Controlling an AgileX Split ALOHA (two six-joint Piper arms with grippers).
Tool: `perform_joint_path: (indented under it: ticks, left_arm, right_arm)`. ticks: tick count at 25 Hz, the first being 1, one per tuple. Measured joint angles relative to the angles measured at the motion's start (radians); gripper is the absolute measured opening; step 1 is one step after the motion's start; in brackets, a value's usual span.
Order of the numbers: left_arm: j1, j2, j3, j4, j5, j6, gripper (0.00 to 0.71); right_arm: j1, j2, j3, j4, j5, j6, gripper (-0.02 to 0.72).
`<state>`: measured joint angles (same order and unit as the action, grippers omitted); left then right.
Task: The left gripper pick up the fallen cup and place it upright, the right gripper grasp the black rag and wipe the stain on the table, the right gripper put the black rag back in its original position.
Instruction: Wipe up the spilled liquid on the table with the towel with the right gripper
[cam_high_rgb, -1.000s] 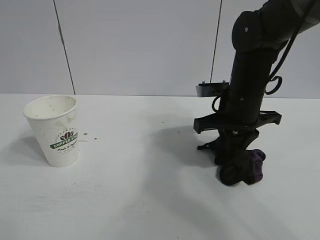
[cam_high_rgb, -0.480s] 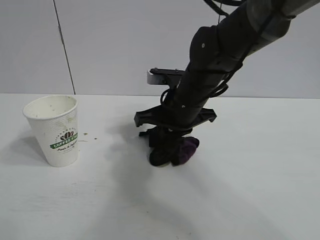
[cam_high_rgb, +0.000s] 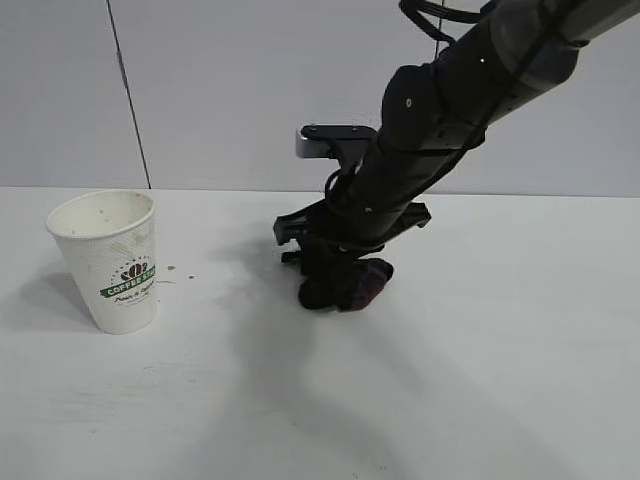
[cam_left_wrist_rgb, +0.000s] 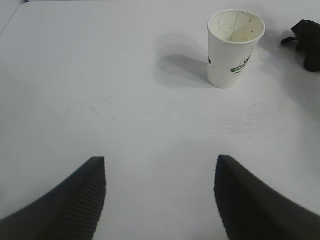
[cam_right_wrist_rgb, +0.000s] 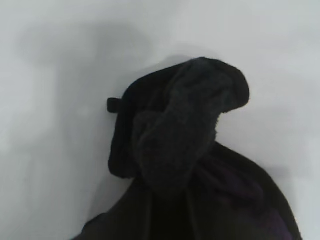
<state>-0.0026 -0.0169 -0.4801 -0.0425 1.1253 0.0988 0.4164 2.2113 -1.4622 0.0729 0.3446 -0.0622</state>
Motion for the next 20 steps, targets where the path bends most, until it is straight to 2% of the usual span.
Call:
perform_joint_path:
  ticks: [4, 7, 9, 11, 13, 15, 20]
  left_arm:
    - [0.000, 0.000, 0.000, 0.000, 0.000, 0.000, 0.456]
    - [0.000, 0.000, 0.000, 0.000, 0.000, 0.000, 0.456]
    - [0.000, 0.000, 0.000, 0.000, 0.000, 0.000, 0.456]
    - [0.000, 0.000, 0.000, 0.000, 0.000, 0.000, 0.456]
    - [0.000, 0.000, 0.000, 0.000, 0.000, 0.000, 0.456]
    - [0.000, 0.000, 0.000, 0.000, 0.000, 0.000, 0.456]
    - [0.000, 0.000, 0.000, 0.000, 0.000, 0.000, 0.456]
  right_arm:
    - [-0.079, -0.011, -0.006, -0.052, 0.112, 0.062, 0.061]
    - [-0.126, -0.020, -0.014, -0.058, 0.219, 0.089, 0.061]
    - [-0.143, -0.027, -0.017, -0.058, 0.312, 0.089, 0.061]
    - [-0.150, -0.038, -0.018, -0.046, 0.398, 0.062, 0.061]
    - [-0.153, -0.050, -0.014, 0.003, 0.485, 0.014, 0.061]
    - [-0.153, -0.065, -0.006, 0.079, 0.531, -0.051, 0.061]
    - [-0.146, -0.123, -0.003, 0.308, 0.547, -0.170, 0.053]
